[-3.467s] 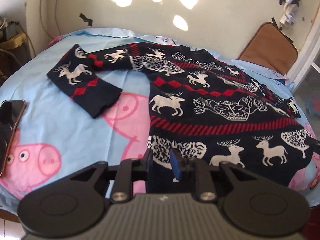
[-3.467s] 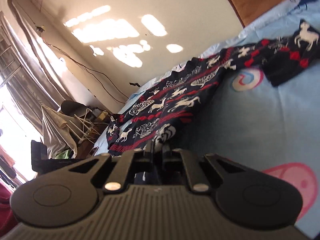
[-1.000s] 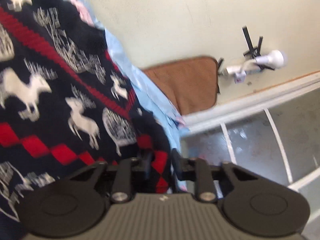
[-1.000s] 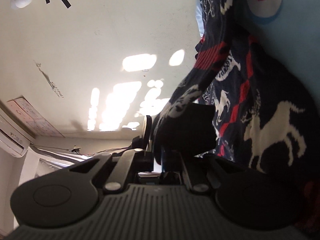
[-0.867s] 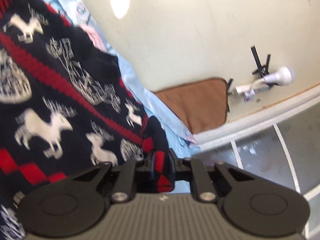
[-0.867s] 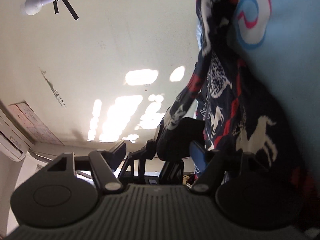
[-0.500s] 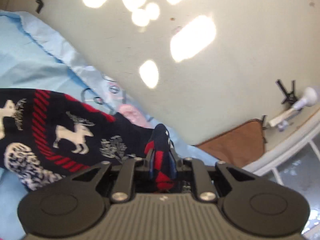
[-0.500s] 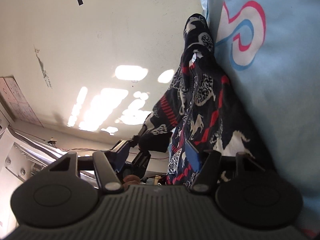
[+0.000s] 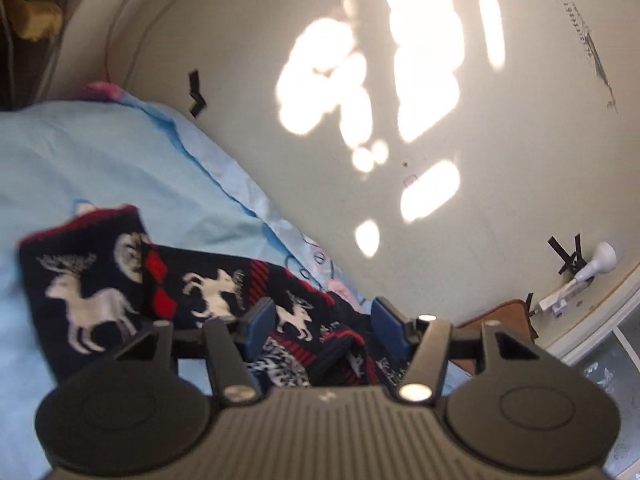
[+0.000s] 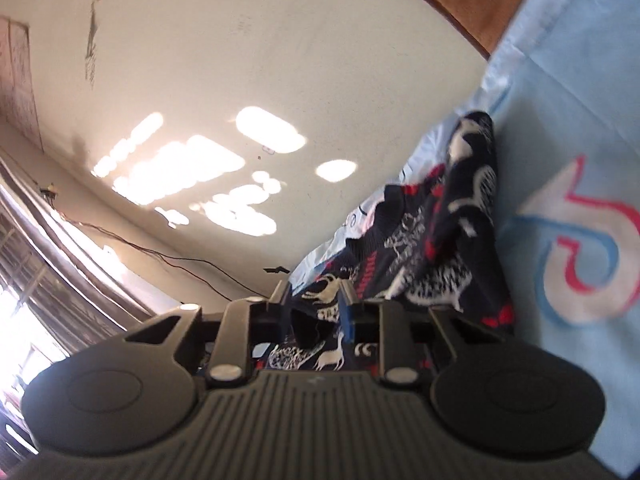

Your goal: Fold small clothes

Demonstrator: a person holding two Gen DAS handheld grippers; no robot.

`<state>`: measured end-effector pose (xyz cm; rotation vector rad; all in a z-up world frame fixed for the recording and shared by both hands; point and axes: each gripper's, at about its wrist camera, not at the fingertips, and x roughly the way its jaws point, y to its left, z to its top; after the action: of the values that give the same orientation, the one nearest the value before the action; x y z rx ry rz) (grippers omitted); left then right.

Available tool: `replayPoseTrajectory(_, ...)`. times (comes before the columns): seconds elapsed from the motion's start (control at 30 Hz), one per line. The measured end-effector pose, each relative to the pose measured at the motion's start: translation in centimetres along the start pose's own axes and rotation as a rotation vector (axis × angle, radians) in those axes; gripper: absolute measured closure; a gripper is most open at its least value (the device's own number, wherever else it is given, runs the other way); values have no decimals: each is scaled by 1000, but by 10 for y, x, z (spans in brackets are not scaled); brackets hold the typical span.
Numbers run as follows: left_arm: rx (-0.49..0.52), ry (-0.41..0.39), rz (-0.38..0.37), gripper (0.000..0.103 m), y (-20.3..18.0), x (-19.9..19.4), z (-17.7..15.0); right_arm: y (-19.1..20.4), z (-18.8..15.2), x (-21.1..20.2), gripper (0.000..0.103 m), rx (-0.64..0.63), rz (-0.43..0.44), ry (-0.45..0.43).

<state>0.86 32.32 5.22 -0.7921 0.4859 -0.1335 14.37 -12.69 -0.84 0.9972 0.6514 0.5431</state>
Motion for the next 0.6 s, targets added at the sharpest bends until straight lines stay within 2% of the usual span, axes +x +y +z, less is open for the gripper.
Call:
replayPoseTrajectory(0.07,4,-21,71,46,12,-20,-5,-1,10,17,76,-76,-51,3)
replayPoseTrajectory(0.13,-11,-18,126,46,25,-34,-10,1,16,43,77,-143,-231,24)
replayPoseTrajectory(0.17,-24,-16,132,46,32,-38,-13,11,12,56,77,-216,-248,41)
replayPoseTrajectory(0.23,-51,-6,138,45,44,-44,-20,43,-2,81,76,-393,-186,110)
replayPoseTrajectory(0.3,-66,3,160,44,52,-45,-25,86,-29,116,74,-674,-164,202)
replayPoseTrajectory(0.33,-72,6,176,44,56,-45,-27,106,-47,136,67,-845,-165,255)
replayPoseTrajectory(0.4,-85,5,182,44,62,-48,-31,132,-85,173,63,-1180,-212,318)
replayPoseTrajectory(0.53,-109,3,163,41,73,-60,-37,131,-134,237,62,-1739,-322,380)
replayPoseTrajectory(0.6,-116,-2,162,38,78,-63,-39,116,-142,256,66,-1873,-355,419)
